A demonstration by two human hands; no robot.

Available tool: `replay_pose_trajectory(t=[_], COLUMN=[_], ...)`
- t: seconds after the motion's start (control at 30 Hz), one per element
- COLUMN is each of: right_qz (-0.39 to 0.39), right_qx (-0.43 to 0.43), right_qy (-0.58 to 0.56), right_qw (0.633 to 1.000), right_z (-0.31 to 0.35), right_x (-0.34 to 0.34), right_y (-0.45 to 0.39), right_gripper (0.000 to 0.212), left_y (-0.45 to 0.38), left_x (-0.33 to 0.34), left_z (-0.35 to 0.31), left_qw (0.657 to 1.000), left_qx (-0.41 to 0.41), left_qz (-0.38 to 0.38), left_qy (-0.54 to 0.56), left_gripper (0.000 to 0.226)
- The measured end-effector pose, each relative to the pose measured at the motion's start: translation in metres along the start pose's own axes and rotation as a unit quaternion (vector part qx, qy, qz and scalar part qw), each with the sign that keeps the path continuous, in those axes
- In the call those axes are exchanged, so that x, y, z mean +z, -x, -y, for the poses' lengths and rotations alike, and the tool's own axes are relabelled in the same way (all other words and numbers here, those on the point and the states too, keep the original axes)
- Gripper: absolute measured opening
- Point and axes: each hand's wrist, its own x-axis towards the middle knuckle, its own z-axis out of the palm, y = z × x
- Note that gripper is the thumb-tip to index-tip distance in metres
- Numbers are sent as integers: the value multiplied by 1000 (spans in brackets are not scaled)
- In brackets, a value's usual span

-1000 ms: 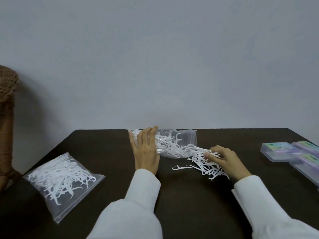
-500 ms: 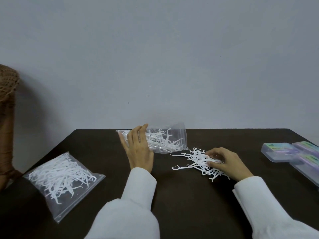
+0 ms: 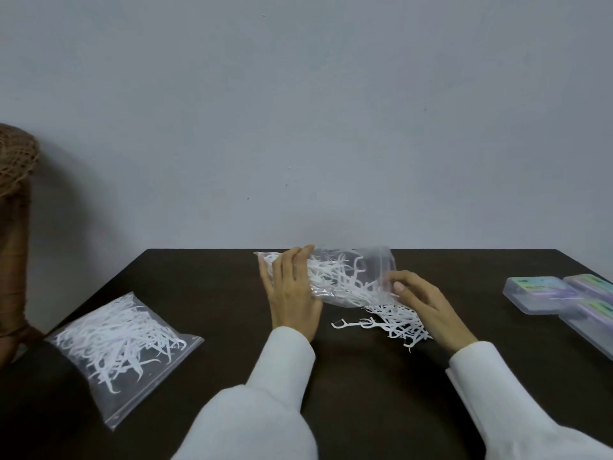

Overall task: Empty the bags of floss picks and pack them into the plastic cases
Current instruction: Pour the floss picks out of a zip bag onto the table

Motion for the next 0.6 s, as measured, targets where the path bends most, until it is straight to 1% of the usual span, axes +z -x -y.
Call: replay_pose_trajectory(t=[0.07,0.13,0.2,0.27,0.3,0.37,0.43,0.6], right_qz=[29,46,54,73,83,77,68,118], right_qx=[30,50,67,95,102,97,88,99], right_qy=[-43,-60,-72,-56,-22,43,74,113], right_qw=[998,996,994,991,991,991,991,982], right_z=[2,6,6,5,3,-2,-5,-5], right_x=[3,5,6,5,4,3,3,2], right_y=[1,2,2,1,1,0,-1,0], right_gripper=[23,27,38,49,48,31,20,14], left_y=[1,2,3,4,4,6,6,6], left_x=[0,-1,0,2,3,4,5,5], left_z=[-6,-11,-12,-12,-13,-15,-16,-17], left_qw=[1000,999,998,998,998,997,997,996], left_qx=[22,45,58,64,67,76,80,89], left_qz=[-2,-2,2,3,2,-1,-2,2], left_qy=[16,7,-3,7,11,14,14,10], left_gripper=[96,93,93,93,91,88,89,88])
